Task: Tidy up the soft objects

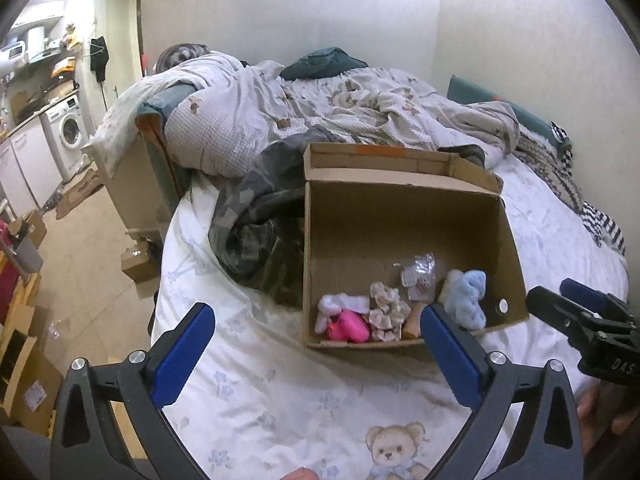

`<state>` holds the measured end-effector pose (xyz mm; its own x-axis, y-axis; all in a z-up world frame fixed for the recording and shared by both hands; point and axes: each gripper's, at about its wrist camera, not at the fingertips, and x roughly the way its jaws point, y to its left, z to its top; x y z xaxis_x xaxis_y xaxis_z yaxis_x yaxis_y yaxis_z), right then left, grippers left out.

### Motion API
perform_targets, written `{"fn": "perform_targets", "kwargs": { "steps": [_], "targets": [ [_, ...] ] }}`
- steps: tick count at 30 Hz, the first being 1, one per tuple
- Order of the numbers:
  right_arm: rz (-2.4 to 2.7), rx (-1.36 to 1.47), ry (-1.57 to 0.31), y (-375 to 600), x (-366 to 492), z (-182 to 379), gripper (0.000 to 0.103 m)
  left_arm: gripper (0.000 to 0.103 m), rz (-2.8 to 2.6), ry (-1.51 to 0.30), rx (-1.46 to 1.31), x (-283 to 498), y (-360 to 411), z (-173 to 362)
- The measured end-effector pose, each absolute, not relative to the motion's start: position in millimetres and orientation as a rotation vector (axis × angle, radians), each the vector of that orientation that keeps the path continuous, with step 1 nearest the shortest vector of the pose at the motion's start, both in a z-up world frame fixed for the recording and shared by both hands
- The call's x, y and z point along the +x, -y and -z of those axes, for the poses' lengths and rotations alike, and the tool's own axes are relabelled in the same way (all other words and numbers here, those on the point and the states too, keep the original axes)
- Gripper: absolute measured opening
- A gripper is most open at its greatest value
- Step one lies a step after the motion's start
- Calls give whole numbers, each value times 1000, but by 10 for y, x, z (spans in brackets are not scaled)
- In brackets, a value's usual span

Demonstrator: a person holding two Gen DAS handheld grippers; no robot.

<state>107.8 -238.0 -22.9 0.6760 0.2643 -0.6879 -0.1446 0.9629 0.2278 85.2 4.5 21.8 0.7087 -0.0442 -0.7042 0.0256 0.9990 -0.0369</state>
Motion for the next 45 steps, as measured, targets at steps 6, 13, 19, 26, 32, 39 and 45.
{"fn": "perform_targets", "kwargs": {
  "steps": [6,13,19,26,32,39,45],
  "targets": [
    [-257,153,-830,2279,1016,326,103,102,47,-775,-54,757,-46,-233],
    [-241,144,-847,2252,1099,401,103,102,25,-813,-78,881,-104,-133],
    [-231,150,-849,2275,1114,413,103,102,34,-827,-88,898,-105,-106],
    [-228,148,-849,2277,1116,421,103,102,40,-829,-88,890,-85,-109],
    [-217,148,-847,2305,1118,421,103,102,40,-829,-85,887,-83,-109],
    [-215,148,-847,2313,1120,419,103,102,40,-831,-85,888,-82,-108],
    [-213,147,-846,2314,1117,418,103,102,39,-832,-85,887,-78,-104]
  ]
}}
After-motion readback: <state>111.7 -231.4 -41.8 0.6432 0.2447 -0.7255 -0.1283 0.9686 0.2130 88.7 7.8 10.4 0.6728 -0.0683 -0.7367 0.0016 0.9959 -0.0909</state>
